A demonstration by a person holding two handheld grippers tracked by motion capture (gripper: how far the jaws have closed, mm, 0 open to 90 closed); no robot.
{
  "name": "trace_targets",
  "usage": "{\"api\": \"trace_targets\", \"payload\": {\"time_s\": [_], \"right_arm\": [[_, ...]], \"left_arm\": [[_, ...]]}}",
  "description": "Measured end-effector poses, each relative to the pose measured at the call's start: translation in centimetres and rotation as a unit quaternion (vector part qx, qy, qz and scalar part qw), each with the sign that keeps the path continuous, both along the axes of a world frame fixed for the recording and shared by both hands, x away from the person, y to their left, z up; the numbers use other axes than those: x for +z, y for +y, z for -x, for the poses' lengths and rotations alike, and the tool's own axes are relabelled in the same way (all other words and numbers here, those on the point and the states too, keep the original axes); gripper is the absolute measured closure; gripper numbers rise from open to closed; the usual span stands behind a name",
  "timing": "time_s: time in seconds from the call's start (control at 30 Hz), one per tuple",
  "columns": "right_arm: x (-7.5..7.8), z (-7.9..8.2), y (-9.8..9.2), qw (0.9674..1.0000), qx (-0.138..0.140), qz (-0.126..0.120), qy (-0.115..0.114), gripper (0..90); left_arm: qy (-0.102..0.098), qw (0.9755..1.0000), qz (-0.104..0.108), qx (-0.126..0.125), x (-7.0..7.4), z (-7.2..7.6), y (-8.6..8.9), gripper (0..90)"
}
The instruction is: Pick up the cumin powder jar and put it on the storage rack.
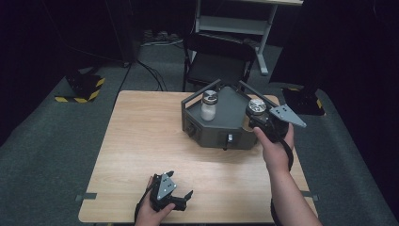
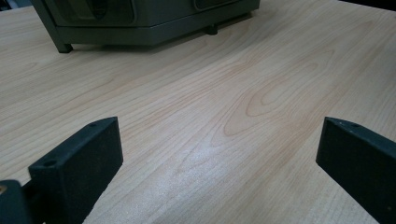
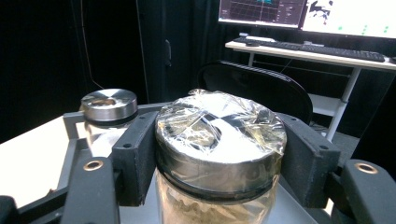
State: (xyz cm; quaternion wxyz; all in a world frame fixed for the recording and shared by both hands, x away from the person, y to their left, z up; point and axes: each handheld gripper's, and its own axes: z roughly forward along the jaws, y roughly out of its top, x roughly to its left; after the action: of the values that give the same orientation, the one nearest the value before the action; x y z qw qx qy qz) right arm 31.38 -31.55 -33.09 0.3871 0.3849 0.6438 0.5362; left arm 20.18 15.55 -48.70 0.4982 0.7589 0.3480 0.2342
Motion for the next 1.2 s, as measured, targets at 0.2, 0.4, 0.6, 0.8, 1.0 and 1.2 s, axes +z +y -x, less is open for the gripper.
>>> {"api": "trace_targets", "payload": {"time_s": [0.2,0.4,0.6,0.8,1.0,1.2], "right_arm": [[0.0,-1.3,0.5,1.0000,-0.006,0.004,-0.001,35.1],[-0.4,-2.4,1.1,0.9998,-0.014,0.010,0.003,35.1],[-0.9,-3.8,1.1,0.9998,-0.015,0.003,0.011,35.1],[-1.2,-4.8,1.4,0.9997,-0.018,0.005,0.014,35.1],[-1.4,-5.5,1.9,0.9997,-0.020,0.007,0.014,35.0],[-1.6,-6.5,2.5,0.9994,-0.027,0.012,0.019,35.1]], "left_arm": [[-0.001,1.0000,0.001,-0.001,0.0,0.0,0.1,0.9],[-0.001,1.0000,0.001,-0.002,0.0,0.0,0.1,0.9],[0.002,1.0000,0.007,-0.002,-0.1,-0.1,0.2,0.9],[0.004,0.9999,0.012,-0.004,-0.1,-0.1,0.4,0.8],[0.003,0.9999,0.014,-0.004,-0.2,-0.1,0.4,0.9],[0.005,0.9998,0.020,-0.005,-0.3,-0.2,0.6,0.8]]}}
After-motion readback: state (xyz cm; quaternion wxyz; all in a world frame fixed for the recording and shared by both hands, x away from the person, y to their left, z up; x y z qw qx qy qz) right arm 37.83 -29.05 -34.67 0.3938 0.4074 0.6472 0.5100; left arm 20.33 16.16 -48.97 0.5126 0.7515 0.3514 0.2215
